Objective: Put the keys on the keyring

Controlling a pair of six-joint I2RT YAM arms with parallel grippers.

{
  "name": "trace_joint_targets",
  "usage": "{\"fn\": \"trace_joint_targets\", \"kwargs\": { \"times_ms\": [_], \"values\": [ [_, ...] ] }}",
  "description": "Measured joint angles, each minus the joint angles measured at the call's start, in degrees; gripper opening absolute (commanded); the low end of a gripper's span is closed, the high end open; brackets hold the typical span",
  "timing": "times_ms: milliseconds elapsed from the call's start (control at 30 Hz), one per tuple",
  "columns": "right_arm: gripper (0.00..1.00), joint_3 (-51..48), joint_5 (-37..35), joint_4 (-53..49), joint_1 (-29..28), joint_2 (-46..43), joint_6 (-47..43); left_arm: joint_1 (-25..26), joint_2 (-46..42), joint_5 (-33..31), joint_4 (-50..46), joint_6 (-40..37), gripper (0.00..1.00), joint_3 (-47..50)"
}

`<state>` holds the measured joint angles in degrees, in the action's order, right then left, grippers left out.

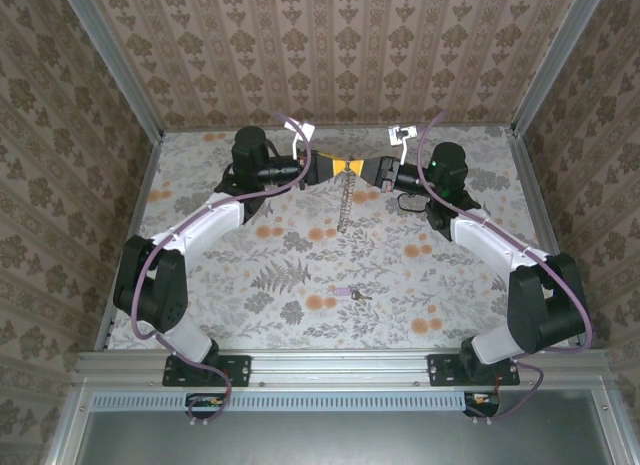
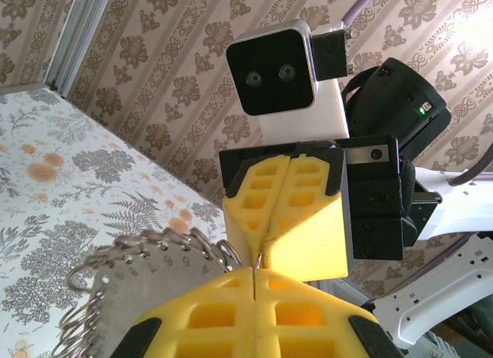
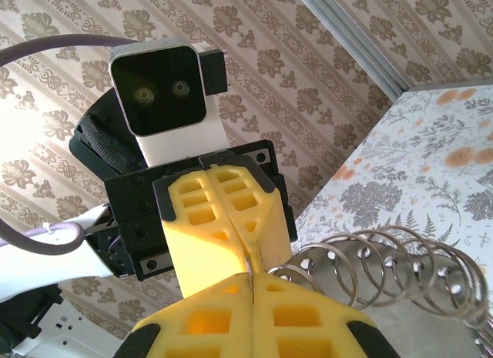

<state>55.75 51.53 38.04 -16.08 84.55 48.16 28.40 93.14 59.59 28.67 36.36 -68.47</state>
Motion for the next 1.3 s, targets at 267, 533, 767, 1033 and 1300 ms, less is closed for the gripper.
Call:
{"fn": "trace_joint_targets", "kwargs": {
  "times_ms": [267,533,767,1033,1300],
  "values": [
    [0.00,0.0,-0.2,0.1,-0.1,0.0,-0.2,0.0,0.0,-0.7,-0.1,0.0,0.32,0.0],
    [0.00,0.5,-0.5,0.2,0.3,0.0,-2.1,-4.1,-3.6,-6.4,-3.5,0.7,0.77,0.0],
    [0.00,1.6,-2.4,6.3,0.5,-0.1,-3.3,-7.4,-6.2,-7.4,-4.3,1.5,0.86,-2.4],
    [0.00,3.9,-8.2,19.1,-1.0,1.8,-2.8,-7.4,-4.2,-5.8,-4.0,4.6,0.81,-5.7],
    [0.00,5.0,-14.4,28.7,-1.7,4.2,-0.1,-7.4,0.3,-3.9,2.7,11.8,0.62,-8.5]
  ]
}}
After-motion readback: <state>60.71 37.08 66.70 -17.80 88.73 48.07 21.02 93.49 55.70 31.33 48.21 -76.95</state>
